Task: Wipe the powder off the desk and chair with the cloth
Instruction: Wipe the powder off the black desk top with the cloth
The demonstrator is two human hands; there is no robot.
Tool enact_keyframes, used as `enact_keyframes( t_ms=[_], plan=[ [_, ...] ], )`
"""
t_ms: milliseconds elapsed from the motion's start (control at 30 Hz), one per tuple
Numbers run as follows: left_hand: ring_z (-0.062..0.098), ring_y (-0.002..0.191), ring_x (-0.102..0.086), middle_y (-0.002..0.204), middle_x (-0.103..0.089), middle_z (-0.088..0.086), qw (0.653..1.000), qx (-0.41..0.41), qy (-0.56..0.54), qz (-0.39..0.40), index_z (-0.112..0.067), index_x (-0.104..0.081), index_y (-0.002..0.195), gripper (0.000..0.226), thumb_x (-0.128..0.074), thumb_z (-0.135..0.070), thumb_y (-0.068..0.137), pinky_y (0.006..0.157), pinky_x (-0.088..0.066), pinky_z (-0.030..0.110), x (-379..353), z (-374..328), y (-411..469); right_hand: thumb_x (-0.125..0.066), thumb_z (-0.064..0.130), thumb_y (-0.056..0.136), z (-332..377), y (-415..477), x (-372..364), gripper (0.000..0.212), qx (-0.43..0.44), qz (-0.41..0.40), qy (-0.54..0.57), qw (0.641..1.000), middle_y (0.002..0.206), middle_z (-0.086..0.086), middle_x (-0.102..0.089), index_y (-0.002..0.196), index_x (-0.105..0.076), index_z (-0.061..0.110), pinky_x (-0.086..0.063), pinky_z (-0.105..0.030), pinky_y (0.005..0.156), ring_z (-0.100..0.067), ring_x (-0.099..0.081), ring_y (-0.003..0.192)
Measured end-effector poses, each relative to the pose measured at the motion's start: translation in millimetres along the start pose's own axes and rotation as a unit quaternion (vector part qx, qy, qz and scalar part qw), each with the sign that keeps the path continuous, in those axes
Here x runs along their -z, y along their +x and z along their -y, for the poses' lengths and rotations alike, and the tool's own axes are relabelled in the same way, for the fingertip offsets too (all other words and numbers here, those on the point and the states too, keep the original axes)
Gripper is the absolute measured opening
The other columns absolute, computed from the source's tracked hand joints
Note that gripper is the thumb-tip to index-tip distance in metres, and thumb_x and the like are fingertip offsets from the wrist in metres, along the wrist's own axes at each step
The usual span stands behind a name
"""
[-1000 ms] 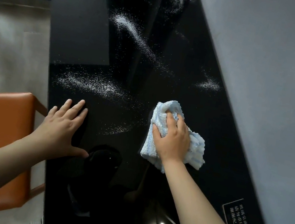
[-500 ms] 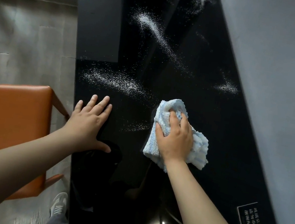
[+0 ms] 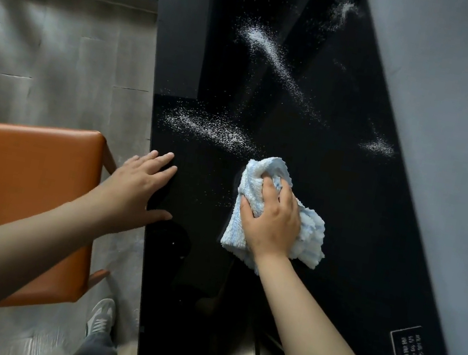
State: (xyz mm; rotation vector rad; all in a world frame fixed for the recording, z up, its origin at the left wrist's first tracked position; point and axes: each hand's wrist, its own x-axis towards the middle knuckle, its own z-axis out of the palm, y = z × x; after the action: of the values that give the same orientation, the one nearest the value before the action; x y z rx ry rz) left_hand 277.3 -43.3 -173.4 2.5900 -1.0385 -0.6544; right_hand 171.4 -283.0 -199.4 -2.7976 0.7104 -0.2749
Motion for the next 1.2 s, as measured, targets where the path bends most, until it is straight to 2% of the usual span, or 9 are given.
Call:
enact_keyframes(
  t_ms=[167,333,533,667,1100,1200],
  plan=[
    [0.030,0.144,-0.024,0.155,-0.029,0.010,0.998,0.026,0.001,-0.050,-0.011,-0.038,0.146,0.078,-0.070,-0.042,0.081,0.116,-0.026,0.046,7.8,29.9,-30.0,-0.068,0.046,0.081,24.0,-7.7,-6.0,0.053,0.018,0.000,0.001,1.000,0.132,-0.013,-0.055,0.126,-0.059,0.018,-0.051,-0.049,0.091,-0.033,-0.055,0.117],
    [0.025,0.147,-0.017,0.158,-0.022,0.004,0.998,0.066,-0.006,-0.010,-0.018,-0.029,0.150,0.077,-0.059,-0.048,0.087,0.119,-0.020,0.040,3.1,50.9,-58.2,-0.069,0.045,0.080,49.8,-16.3,-11.4,0.053,0.026,0.002,0.002,1.000,0.132,-0.013,-0.055,0.125,-0.060,0.018,-0.052,-0.049,0.090,-0.033,-0.056,0.117],
    [0.022,0.147,-0.014,0.159,-0.017,0.001,0.994,0.103,-0.011,0.017,-0.020,-0.024,0.151,0.075,-0.054,-0.050,0.090,0.119,-0.020,0.040,2.0,61.9,-84.2,-0.068,0.046,0.081,74.9,-25.5,-14.6,0.054,0.034,0.017,0.000,0.999,0.131,-0.014,-0.055,0.126,-0.058,0.019,-0.053,-0.050,0.087,-0.033,-0.055,0.117],
    [0.021,0.148,-0.013,0.160,-0.015,0.001,0.993,0.115,-0.024,0.025,-0.022,-0.022,0.152,0.075,-0.052,-0.051,0.090,0.119,-0.019,0.041,3.9,68.6,-99.2,-0.070,0.045,0.080,96.3,-34.4,-17.2,0.052,0.048,0.017,0.003,0.999,0.126,-0.013,-0.057,0.124,-0.060,0.019,-0.054,-0.047,0.083,-0.032,-0.057,0.111],
    [0.023,0.146,-0.019,0.158,-0.021,0.002,0.990,0.142,-0.019,0.022,-0.020,-0.027,0.151,0.077,-0.055,-0.053,0.088,0.116,-0.026,0.046,5.1,97.3,-139.6,-0.079,0.041,0.070,157.8,-87.3,-25.4,0.055,0.077,0.028,0.023,0.996,0.125,-0.010,-0.061,0.119,-0.065,0.021,-0.056,-0.042,0.081,-0.031,-0.062,0.105],
    [0.023,0.145,-0.022,0.158,-0.022,0.002,0.989,0.144,-0.018,0.021,-0.020,-0.027,0.151,0.077,-0.055,-0.053,0.087,0.116,-0.027,0.046,6.4,101.4,-147.8,-0.081,0.038,0.070,171.9,-95.8,-19.6,0.056,0.083,0.048,0.051,0.994,0.124,-0.008,-0.062,0.121,-0.065,0.021,-0.056,-0.041,0.077,-0.029,-0.063,0.105]
  ],
)
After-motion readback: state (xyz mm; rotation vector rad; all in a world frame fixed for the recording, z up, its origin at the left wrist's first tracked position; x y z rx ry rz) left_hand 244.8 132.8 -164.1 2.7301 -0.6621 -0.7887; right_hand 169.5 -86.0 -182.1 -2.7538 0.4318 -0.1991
